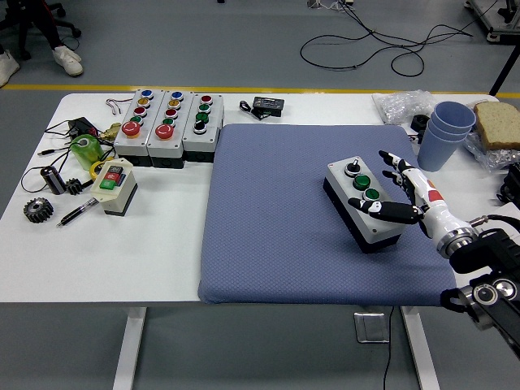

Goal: Pick up the button,place it on the desk,press the button,press the button

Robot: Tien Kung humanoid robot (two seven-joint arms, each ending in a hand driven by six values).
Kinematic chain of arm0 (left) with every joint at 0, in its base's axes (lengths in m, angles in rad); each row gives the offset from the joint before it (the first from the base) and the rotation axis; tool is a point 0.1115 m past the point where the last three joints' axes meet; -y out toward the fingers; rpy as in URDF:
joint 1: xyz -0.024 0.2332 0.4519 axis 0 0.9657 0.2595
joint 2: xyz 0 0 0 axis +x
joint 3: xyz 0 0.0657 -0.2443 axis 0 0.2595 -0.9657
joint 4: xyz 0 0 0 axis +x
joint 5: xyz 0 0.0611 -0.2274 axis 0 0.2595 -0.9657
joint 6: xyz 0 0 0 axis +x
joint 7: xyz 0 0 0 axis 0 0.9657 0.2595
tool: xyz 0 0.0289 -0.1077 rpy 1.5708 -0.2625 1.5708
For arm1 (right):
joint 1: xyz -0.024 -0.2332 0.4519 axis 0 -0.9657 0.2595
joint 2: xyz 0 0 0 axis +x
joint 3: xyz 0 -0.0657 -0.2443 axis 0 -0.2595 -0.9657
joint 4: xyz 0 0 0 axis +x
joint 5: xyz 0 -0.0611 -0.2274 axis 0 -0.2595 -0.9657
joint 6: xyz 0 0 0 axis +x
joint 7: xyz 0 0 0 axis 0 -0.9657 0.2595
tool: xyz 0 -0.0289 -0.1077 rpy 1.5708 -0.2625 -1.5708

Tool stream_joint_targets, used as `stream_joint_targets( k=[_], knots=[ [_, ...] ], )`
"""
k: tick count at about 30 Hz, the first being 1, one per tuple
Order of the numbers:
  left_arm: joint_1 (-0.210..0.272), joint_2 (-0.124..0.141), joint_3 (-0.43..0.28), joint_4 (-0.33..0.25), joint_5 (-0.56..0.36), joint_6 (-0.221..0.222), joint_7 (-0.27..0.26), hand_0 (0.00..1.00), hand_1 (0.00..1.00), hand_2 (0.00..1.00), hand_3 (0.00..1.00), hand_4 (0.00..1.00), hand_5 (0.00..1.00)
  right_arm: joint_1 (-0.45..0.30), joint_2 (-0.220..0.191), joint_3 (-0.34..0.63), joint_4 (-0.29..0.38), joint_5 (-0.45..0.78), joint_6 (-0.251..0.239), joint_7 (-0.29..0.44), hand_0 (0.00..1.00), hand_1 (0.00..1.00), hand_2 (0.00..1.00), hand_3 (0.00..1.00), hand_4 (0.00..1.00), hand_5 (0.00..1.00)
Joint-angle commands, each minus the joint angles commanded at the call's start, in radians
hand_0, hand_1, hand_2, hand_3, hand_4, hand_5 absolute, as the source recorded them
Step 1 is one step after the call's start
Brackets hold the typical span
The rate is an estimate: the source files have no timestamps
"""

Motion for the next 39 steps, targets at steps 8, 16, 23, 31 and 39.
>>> stream_joint_targets(
  k=[8, 16, 23, 31, 39],
  knots=[
    [-0.005, 0.000, 0.004, 0.000, -0.014, 0.002, -0.002, 0.596, 0.632, 0.674, 0.545, 0.358, 0.695, 0.019, 0.026, -0.028, -0.013, -0.286, 0.033, -0.073, 0.998, 0.959, 0.998, 0.998, 0.998, 0.210],
    [-0.008, 0.000, 0.007, 0.000, -0.020, 0.002, -0.002, 0.596, 0.632, 0.674, 0.546, 0.359, 0.697, 0.044, 0.090, -0.049, -0.043, -0.547, 0.052, -0.154, 0.998, 0.963, 0.998, 0.998, 0.998, 0.248],
    [-0.010, 0.000, 0.014, 0.000, -0.028, 0.002, -0.002, 0.597, 0.632, 0.674, 0.546, 0.358, 0.698, 0.065, 0.147, -0.052, -0.094, -0.581, 0.066, -0.223, 0.998, 0.964, 0.998, 0.998, 0.998, 0.250],
    [-0.010, 0.000, 0.016, 0.000, -0.034, 0.002, -0.002, 0.597, 0.632, 0.675, 0.546, 0.358, 0.698, 0.102, 0.222, -0.046, -0.180, -0.660, 0.104, -0.322, 0.998, 0.962, 0.998, 0.998, 0.998, 0.256],
    [-0.010, 0.000, 0.015, 0.000, -0.033, 0.002, -0.001, 0.597, 0.633, 0.675, 0.546, 0.358, 0.701, 0.141, 0.266, -0.003, -0.252, -0.740, 0.180, -0.333, 0.865, 0.900, 0.998, 0.998, 0.998, 0.267]
  ],
)
